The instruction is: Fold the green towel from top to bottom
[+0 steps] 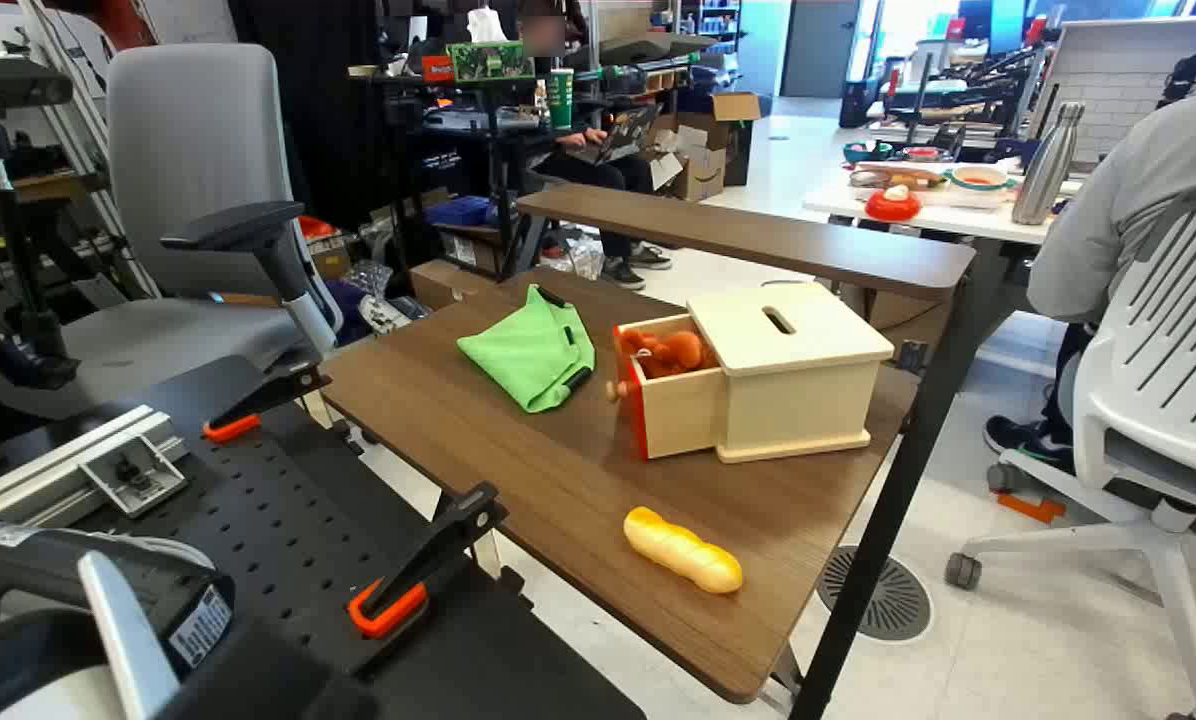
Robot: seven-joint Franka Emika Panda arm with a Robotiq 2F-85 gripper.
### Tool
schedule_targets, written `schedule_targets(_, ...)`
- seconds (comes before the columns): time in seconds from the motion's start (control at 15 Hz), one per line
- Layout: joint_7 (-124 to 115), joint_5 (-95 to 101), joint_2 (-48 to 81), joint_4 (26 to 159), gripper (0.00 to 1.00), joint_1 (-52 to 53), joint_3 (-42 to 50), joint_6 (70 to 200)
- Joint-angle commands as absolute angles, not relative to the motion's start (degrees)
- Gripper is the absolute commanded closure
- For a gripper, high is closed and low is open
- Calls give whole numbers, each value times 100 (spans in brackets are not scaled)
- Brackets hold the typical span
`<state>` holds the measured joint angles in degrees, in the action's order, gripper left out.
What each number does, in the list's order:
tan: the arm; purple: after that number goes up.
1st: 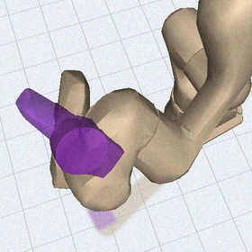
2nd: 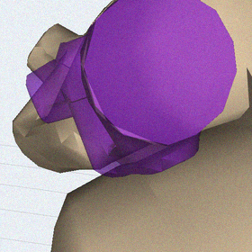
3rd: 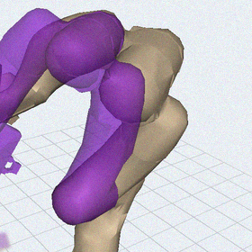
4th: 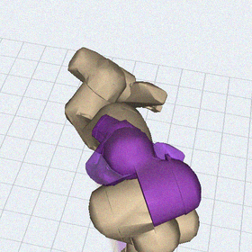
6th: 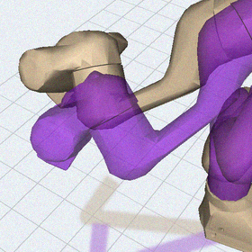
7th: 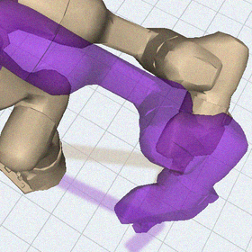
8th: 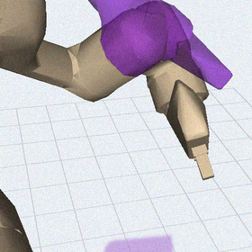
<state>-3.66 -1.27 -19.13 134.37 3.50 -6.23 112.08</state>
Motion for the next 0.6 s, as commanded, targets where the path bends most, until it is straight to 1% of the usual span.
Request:
schedule_targets(0.0,-377,-114,-1910,13428,0,389,-589,11197)
schedule_targets(0.4,-377,-114,-1910,13428,0,389,-589,11197)
schedule_targets(0.53,-562,-331,-1773,13595,0,420,-619,11891)
